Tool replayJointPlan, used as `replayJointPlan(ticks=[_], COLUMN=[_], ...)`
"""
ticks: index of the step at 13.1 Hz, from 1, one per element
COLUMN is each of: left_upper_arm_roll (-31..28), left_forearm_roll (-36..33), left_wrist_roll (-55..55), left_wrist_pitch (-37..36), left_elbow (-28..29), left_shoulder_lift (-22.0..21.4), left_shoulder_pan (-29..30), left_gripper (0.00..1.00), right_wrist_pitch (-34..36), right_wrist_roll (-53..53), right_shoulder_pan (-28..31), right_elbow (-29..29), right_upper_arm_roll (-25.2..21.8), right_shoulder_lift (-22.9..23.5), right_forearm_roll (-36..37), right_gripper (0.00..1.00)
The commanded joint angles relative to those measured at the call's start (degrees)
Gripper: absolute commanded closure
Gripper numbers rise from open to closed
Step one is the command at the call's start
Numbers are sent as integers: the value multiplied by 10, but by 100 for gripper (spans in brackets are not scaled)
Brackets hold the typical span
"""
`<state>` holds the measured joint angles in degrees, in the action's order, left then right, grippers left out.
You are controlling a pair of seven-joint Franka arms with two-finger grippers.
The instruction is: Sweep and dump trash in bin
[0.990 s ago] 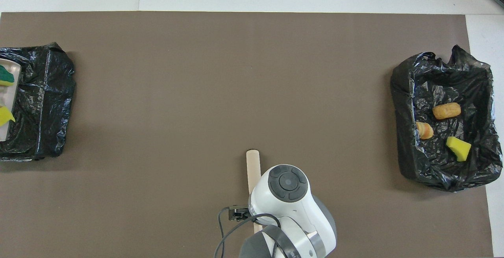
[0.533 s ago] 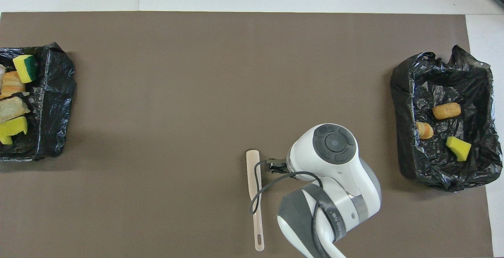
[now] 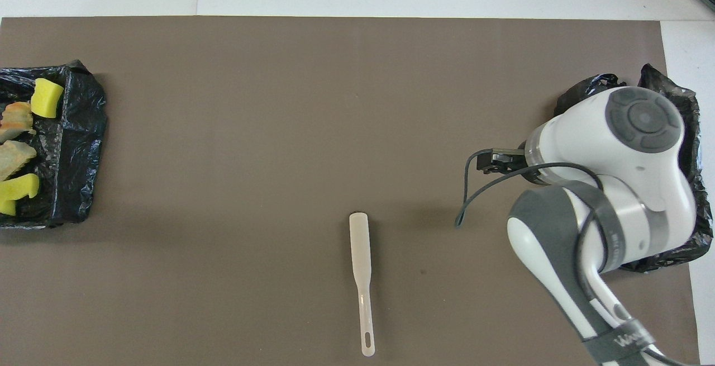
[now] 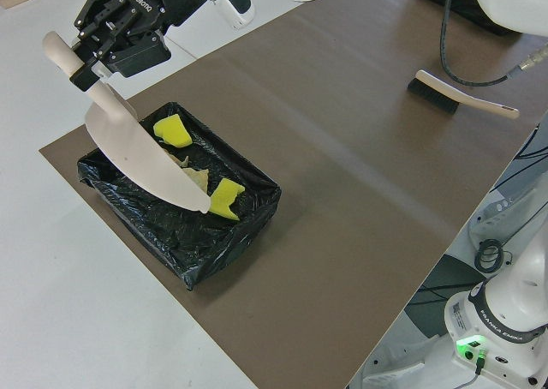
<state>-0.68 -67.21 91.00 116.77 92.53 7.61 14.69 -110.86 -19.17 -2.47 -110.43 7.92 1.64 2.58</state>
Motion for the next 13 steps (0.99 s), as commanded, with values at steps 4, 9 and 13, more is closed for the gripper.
replayJointPlan(ticks=[4,9,13], left_upper_arm_roll=[1,1,2], left_forearm_roll=[105,211,328], left_wrist_roll=[-60,-123,-232], left_wrist_pitch=[-80,-121,-170], left_elbow=[22,20,27], left_shoulder_lift=[-21,-19,-27], left_shoulder_pan=[-68,-119,-169], left_gripper=[100,100,100], right_wrist_pitch=[119,147,176], right_wrist_roll=[102,150,162], right_shoulder_pan=[69,114,134], right_elbow=[89,144,145], right_upper_arm_roll=[3,3,-14], right_shoulder_lift=[-44,-57,-64], right_forearm_roll=[10,21,9], right_gripper=[0,0,0])
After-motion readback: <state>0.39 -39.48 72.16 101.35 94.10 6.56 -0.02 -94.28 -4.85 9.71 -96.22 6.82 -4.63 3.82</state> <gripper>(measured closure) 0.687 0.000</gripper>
